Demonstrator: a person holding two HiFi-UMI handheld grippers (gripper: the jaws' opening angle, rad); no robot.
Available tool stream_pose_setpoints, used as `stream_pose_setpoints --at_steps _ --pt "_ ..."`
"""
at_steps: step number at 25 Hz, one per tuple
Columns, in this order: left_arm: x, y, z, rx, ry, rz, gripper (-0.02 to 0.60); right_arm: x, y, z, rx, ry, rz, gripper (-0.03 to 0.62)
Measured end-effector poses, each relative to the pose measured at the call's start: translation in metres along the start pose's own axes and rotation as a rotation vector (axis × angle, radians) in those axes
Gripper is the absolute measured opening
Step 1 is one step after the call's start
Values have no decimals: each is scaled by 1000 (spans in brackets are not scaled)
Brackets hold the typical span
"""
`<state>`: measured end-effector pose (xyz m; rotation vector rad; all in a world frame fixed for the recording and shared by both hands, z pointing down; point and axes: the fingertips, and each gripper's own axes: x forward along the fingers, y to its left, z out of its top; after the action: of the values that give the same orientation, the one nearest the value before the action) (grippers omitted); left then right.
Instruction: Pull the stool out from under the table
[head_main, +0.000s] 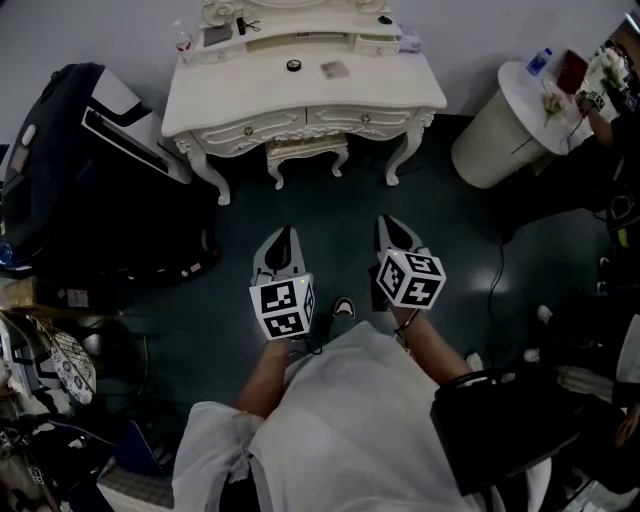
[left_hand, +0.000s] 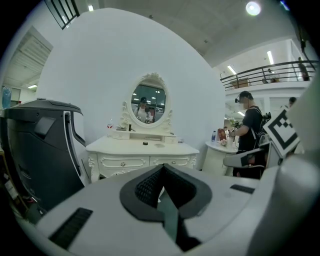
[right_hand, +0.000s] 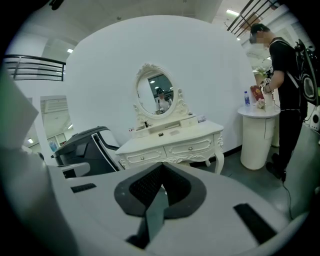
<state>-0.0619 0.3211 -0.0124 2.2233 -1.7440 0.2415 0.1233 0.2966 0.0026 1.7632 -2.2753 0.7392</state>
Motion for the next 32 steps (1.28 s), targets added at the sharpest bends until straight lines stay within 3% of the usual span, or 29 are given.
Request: stream_pose_setpoints --at_steps 14,23,32 --pt "61 -22 1 7 48 88 -2 51 -64 17 24 55 50 0" --pt "90 -10 2 16 69 100 -2 83 -63 13 38 86 63 0" --pt "152 25 36 21 41 79 -2 141 -61 54 24 62 35 0"
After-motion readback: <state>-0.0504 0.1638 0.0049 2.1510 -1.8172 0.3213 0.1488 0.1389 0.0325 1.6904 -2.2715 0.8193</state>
